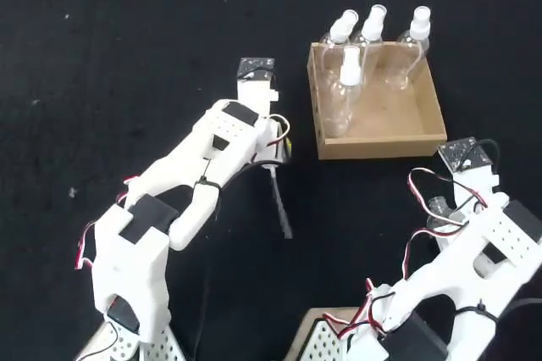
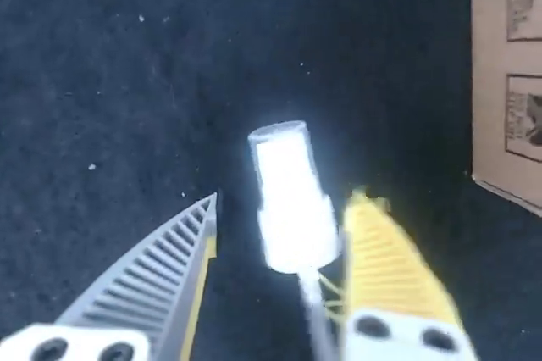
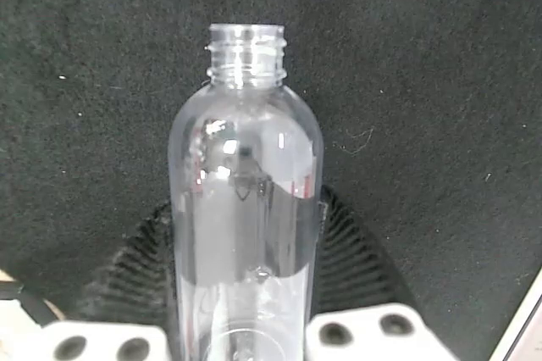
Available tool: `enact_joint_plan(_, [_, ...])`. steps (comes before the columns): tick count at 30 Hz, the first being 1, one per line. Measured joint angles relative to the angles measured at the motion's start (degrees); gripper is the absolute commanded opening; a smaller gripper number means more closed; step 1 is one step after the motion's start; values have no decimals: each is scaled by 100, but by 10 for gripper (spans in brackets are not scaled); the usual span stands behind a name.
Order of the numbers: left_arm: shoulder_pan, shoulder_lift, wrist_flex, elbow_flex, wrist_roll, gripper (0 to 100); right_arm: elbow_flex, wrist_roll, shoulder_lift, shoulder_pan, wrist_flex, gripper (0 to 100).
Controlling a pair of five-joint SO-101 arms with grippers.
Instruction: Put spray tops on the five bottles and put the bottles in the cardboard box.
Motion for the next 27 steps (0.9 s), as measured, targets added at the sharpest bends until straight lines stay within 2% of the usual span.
enact_joint_plan(2, [0, 44, 0, 0, 70, 24, 0, 0, 0, 0, 0, 11])
enact_joint_plan(10, [193, 237, -18, -105, 105, 30, 0, -9, 0, 0, 0, 11])
enact_joint_plan(14, [220, -53, 615, -185, -79, 30, 0, -404, -44, -35, 0, 11])
enact_joint_plan(19, [114, -1143, 1389, -185, -976, 30, 0, -1099, -826, -545, 26, 11])
enact_joint_plan(24, [-624, -2365, 1609, 237, -1468, 30, 0, -1802, -2171, -1371, 536, 11])
enact_joint_plan(27, [-1002, -3130, 1609, 677, -1635, 30, 0, -2462, -3042, -2136, 659, 11])
